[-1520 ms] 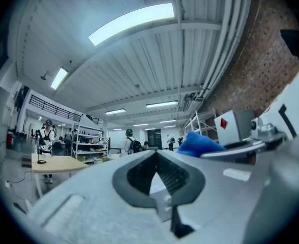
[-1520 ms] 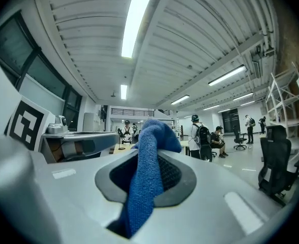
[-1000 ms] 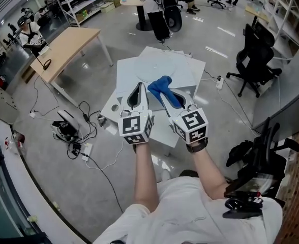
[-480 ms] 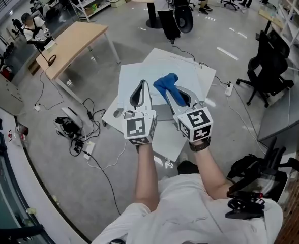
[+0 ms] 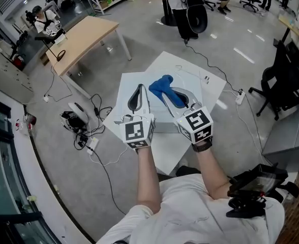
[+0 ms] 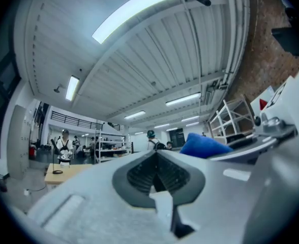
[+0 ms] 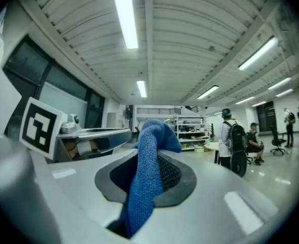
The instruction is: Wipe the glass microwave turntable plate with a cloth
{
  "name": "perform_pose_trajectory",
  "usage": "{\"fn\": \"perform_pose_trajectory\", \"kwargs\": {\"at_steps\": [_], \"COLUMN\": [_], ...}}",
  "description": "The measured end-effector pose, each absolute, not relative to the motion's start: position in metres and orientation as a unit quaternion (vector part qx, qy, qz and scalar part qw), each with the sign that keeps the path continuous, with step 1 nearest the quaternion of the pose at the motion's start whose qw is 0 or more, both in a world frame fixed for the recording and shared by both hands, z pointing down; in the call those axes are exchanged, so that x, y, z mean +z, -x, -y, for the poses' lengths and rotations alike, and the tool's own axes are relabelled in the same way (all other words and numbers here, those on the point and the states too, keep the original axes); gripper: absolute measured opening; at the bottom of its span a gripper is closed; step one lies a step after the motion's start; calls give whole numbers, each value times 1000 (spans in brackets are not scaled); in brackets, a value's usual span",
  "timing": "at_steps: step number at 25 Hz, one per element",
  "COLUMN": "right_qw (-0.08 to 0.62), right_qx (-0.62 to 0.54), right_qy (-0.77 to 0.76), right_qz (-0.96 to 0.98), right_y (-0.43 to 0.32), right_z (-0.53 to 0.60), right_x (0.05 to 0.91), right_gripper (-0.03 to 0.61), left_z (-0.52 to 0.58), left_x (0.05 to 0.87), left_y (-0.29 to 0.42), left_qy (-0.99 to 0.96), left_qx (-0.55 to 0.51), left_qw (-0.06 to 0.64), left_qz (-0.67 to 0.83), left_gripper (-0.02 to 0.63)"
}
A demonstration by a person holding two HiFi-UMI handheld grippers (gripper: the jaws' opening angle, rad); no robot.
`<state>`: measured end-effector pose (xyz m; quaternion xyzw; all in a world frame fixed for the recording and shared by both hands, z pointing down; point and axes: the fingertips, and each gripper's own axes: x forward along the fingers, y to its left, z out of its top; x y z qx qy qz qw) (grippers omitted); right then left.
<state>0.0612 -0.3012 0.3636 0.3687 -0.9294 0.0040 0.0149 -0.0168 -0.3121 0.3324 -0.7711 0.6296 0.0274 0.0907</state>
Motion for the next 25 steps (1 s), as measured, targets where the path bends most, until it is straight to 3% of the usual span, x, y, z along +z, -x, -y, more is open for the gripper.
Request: {"fn": "perform_pose_trajectory", "kwargs": {"at_steps": [4, 14, 18, 25], "right_qw": [61, 76, 70, 148], "right_qx": [0, 27, 31, 38], "right_qy": [-351, -380, -364, -313], "right_qz": [934, 921, 928, 937], "right_y": [-66, -65, -41, 21], "right_z": [321, 385, 397, 404], "right_x": [392, 410, 417, 448], "right_gripper": [60, 61, 61, 61], "left_z": [327, 361, 365, 368], "left_x": [376, 440, 473, 511], "left_y": [36, 70, 76, 76], "left_qy": [753, 758, 768, 801], "left_qx": [-36, -165, -183, -209], "left_qw": [47, -8, -51, -106], "left_qz": [-655, -630, -611, -551], "left_gripper": [0, 0, 0, 0]}}
